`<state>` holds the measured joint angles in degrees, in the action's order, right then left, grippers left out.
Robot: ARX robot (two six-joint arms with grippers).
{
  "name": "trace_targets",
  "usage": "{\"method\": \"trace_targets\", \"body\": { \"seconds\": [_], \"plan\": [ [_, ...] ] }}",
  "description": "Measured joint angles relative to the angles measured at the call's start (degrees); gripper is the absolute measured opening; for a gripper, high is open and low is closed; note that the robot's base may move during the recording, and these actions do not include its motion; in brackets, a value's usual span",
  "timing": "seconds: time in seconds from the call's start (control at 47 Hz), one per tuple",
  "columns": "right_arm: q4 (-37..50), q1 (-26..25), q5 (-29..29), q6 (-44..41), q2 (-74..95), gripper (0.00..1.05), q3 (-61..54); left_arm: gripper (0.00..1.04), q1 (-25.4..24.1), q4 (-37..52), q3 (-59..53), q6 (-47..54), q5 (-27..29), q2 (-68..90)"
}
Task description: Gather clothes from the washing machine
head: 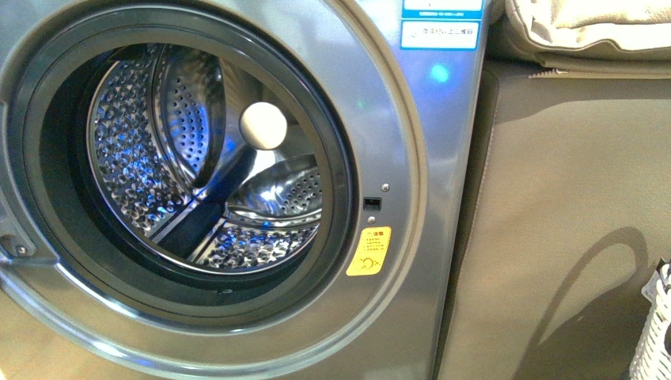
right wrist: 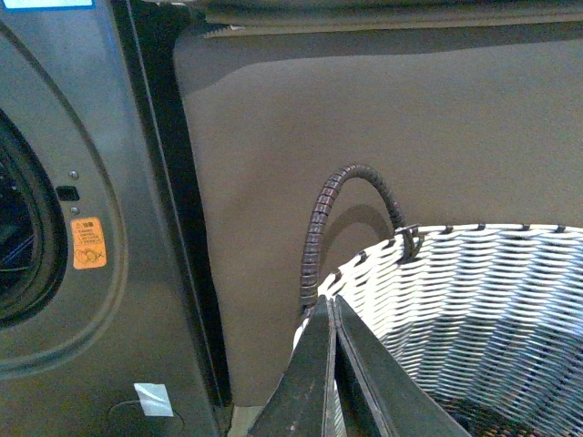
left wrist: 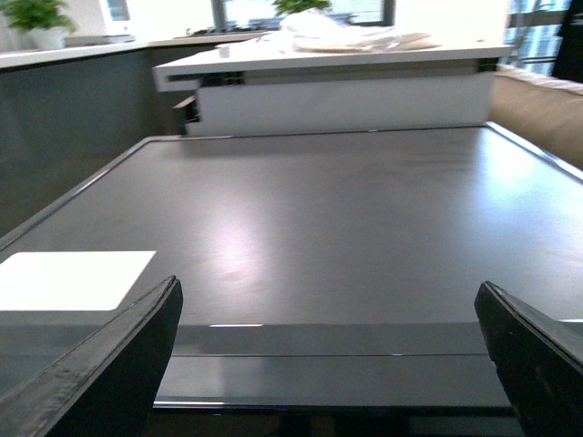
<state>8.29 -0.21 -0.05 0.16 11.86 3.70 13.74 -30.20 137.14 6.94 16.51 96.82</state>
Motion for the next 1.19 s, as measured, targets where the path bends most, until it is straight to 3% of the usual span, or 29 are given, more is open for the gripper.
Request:
{"method": "trace_targets", "body": {
  "seconds": [0.106,0.256,0.362,0.468,0.554,0.809,0.873,1.193],
  "plan": [
    [-4.6,0.0,0.0,0.0,-4.0,0.02,-0.5,0.98,-4.1,0.5,-1.8,-1.6,0.4,0.1],
    [-8.3,0.0,0.0,0.0,-9.4,0.02,-1.2,0.98,-5.4,1.2,-4.4,-2.7,-0.8,0.1],
    [-8.3,0.0,0.0,0.0,-11.4,0.02,-3.1,0.8,-6.4,4.0,-17.7,-5.0,-9.4,-6.9],
    [-8.4,0.0,0.0,0.0,-11.6,0.02,-3.4,0.57,-7.7,19.5,-45.7,-6.0,-11.1,-22.8],
    [-8.4,0.0,0.0,0.0,-11.6,0.02,-3.4,0.43,-8.8,27.2,-61.2,-6.2,-11.4,-31.5],
    [-8.4,0.0,0.0,0.0,-11.6,0.02,-3.4,0.03,-10.9,40.8,-93.0,-6.9,-14.0,-44.7],
    [-8.4,0.0,0.0,0.0,-11.6,0.02,-3.4,0.04,-12.3,43.3,-99.2,-7.0,-16.8,-46.6],
    [-8.4,0.0,0.0,0.0,-11.6,0.02,-3.4,0.04,-13.7,50.4,-115.9,-7.0,-16.7,-55.5]
  ]
}}
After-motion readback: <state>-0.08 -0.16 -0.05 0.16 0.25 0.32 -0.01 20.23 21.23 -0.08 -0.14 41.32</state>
